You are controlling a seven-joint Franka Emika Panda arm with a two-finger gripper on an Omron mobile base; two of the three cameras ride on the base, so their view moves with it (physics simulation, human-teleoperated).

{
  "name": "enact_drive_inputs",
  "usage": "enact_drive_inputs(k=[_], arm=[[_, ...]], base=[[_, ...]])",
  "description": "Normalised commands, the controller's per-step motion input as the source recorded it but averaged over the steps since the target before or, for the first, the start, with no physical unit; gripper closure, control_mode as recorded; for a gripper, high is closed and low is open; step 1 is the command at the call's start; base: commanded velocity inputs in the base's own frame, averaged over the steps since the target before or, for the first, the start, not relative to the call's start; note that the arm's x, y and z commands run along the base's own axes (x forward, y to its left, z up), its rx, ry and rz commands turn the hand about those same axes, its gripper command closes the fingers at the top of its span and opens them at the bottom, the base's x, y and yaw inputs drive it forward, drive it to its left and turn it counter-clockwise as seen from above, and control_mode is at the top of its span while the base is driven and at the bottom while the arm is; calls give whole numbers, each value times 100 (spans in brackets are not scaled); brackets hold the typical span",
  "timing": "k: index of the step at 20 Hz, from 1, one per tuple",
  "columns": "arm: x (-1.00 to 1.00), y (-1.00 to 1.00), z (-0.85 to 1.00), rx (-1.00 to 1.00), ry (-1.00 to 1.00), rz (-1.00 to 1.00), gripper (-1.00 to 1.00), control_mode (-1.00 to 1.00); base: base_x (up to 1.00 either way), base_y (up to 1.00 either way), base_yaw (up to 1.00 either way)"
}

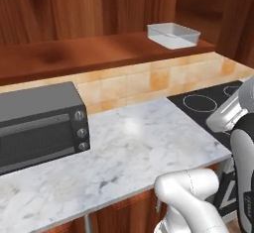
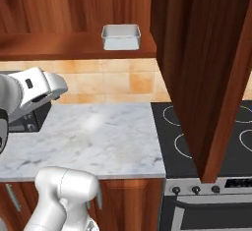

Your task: Retrieve the tupperware and aluminum foil from the cabinet and place them on the dining counter near the plate with squash and lemon to prepare for storing leftovers.

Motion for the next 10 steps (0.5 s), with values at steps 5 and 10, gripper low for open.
enact_drive_inputs(k=[5,10], arm=[[0,0,0,0,0,0,-100,100],[0,0,0,0,0,0,-100,100]], base=[[91,-20,32],[97,-12,33]])
